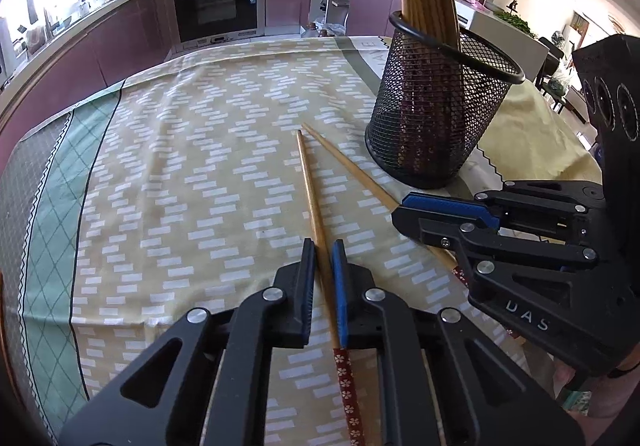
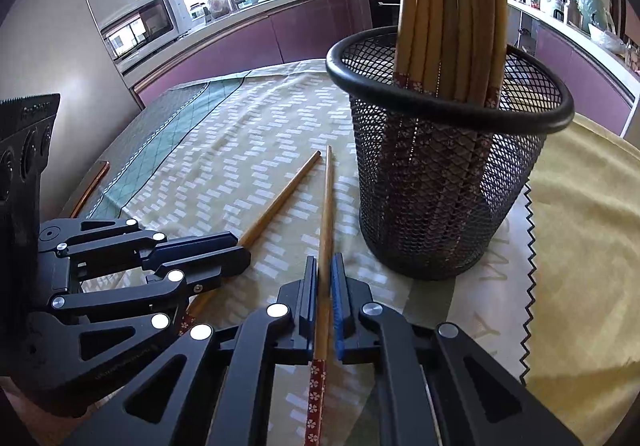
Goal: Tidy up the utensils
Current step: 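Lift the held chopstick upright with the right gripper while the left gripper lifts its own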
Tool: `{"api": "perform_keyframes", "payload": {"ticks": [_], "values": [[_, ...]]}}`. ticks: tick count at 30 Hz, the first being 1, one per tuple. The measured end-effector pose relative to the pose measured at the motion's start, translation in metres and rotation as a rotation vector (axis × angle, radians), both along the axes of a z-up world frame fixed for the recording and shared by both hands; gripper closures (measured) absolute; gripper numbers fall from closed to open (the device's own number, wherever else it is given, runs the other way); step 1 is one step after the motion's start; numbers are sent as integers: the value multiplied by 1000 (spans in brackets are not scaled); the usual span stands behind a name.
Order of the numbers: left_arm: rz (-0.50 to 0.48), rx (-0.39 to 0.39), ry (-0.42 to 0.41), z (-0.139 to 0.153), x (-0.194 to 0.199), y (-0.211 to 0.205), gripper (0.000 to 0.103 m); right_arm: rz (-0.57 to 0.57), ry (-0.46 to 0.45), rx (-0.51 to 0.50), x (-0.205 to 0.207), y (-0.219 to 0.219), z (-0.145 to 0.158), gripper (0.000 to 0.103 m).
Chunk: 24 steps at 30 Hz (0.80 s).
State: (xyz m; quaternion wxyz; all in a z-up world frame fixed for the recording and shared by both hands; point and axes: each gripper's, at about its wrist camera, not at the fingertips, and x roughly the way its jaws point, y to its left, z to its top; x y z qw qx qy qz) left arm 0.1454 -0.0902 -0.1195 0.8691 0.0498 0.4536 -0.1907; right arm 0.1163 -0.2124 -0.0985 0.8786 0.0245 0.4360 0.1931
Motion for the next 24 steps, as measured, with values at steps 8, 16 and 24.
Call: {"api": "perform_keyframes", "payload": {"ticks": [8,16,24], "values": [[23,-31,15,0,1,4,95,-19,7,54,-4,-10,2,97],[28,-50,4,7,-4,8,95,-13,-13,87,-12,-16,9,97],[29,-75,-27,22,-13,15,95,21,-65,119,-27,-16,27,97]]}}
